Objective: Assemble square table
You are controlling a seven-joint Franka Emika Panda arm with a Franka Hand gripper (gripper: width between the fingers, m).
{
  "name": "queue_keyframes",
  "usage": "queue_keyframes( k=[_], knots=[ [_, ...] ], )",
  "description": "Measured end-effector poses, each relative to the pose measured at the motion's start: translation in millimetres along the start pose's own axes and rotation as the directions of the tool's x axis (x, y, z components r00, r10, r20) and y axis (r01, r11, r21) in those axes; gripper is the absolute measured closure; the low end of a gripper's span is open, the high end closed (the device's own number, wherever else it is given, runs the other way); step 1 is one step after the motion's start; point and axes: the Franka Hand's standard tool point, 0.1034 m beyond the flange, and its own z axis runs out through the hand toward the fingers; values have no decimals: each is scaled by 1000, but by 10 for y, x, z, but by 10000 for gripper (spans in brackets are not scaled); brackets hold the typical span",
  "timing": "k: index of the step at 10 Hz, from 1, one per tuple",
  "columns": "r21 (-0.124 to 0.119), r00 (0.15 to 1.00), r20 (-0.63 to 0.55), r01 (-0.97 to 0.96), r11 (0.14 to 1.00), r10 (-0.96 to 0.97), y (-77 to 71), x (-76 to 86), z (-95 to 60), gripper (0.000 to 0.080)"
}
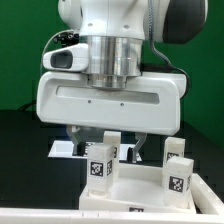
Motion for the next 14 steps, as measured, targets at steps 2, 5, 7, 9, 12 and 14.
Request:
queue_keyframes(
  k=[2, 5, 7, 9, 12, 14],
  knots=[
    [0, 1000, -1, -27, 1000, 27, 1, 2, 2, 413],
    [1, 977, -2, -214, 977, 214, -2, 2, 3, 515],
    [1, 939, -1, -343, 939, 343, -3, 1, 4, 515],
    [13, 856, -21, -516, 857, 516, -29, 49, 15, 515],
    [46, 630, -16, -775, 630, 777, -188, 160, 25, 514],
    [87, 455, 17, -888, 452, 890, -206, 180, 33, 514]
  ],
)
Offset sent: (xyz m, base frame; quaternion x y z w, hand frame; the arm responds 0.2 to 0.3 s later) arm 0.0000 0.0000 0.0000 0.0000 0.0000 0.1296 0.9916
